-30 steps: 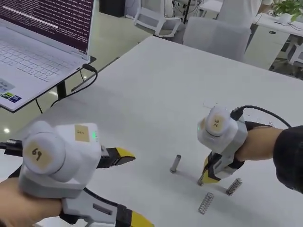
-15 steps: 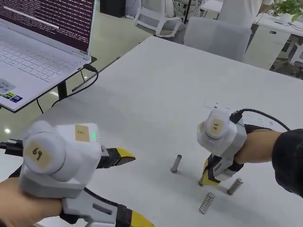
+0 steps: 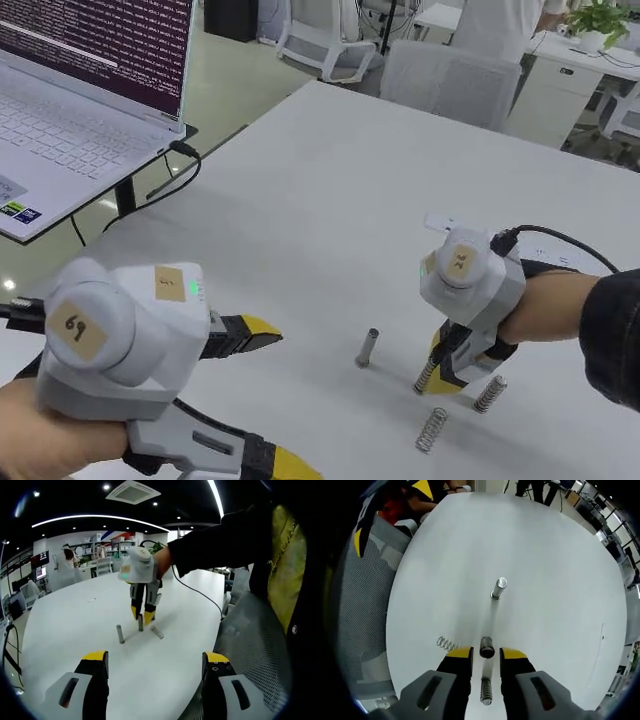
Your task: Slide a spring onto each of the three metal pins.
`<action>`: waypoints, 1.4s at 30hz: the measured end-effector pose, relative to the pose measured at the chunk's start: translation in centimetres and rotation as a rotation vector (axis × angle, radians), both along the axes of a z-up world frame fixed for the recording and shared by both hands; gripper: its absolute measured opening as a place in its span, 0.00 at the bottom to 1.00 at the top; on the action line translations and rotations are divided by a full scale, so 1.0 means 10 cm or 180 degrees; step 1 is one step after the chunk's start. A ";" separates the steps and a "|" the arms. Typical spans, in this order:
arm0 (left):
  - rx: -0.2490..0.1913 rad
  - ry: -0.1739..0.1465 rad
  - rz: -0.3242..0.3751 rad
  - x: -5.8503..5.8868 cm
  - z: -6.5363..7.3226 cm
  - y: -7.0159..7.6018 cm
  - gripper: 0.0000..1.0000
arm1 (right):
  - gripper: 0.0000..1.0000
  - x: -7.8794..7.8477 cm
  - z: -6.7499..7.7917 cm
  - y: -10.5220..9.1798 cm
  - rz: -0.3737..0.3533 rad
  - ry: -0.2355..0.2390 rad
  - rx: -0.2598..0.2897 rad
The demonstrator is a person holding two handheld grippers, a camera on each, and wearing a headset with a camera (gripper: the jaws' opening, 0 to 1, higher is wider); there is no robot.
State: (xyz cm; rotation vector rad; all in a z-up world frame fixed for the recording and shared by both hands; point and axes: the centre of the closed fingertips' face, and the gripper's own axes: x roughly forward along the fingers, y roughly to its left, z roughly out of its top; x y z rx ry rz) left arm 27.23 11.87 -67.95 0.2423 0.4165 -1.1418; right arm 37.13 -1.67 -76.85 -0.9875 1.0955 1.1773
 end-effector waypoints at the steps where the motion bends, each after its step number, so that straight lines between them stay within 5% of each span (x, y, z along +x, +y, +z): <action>1: 0.0001 -0.0002 -0.0002 0.00 0.00 0.00 0.73 | 0.20 0.00 0.02 -0.01 -0.0011 -0.0010 0.0012; 15: 0.0029 -0.0014 -0.0052 0.01 0.04 -0.04 0.73 | 0.26 -0.02 0.28 -0.12 -0.0318 -0.0141 0.0337; 42: 0.0081 0.0069 -0.0134 0.06 0.04 -0.19 0.71 | 0.42 -0.14 0.90 -0.16 -0.0926 -0.0677 0.1365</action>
